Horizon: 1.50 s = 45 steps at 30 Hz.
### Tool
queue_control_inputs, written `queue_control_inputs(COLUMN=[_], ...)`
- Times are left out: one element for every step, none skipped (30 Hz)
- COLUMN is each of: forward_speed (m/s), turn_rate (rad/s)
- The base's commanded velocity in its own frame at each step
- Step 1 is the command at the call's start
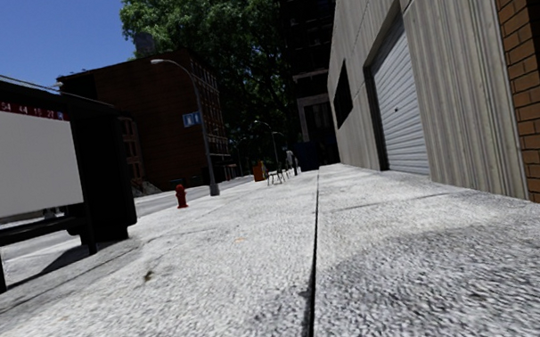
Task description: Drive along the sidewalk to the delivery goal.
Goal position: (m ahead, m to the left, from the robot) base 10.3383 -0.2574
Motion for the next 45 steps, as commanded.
queue_control_inputs(forward_speed=[2.0, 2.0, 2.0, 2.0, 2.0, 2.0, 2.0, 2.0, 2.0, 2.0, 2.0, 2.0, 2.0, 2.0, 2.0, 2.0, 2.0, 2.0, 2.0, 2.0, 2.0, 2.0, 2.0, 2.0, 2.0, 2.0, 2.0, 2.0, 2.0, 2.0, 2.0, 2.0, 2.0, 2.0, 2.0, 2.0, 2.0, 2.0, 2.0, 2.0, 2.0, 2.0, 2.0, 2.0, 2.0], turn_rate=[0.0, 0.0, 0.0, 0.0, 0.0, 0.0, 0.0, 0.0, 0.0, 0.0, 0.0, 0.0, 0.0, 0.0, 0.0, 0.0, 0.0, 0.0, 0.0, 0.0, 0.0, 0.0, 0.0, 0.0, 0.0, 0.0, 0.0, 0.0, 0.0, 0.0, 0.0, 0.0, 0.0, 0.0, 0.0, 0.0, 0.0, 0.0, 0.0, 0.0, 0.0, 0.0, 0.0, 0.0, 0.0])
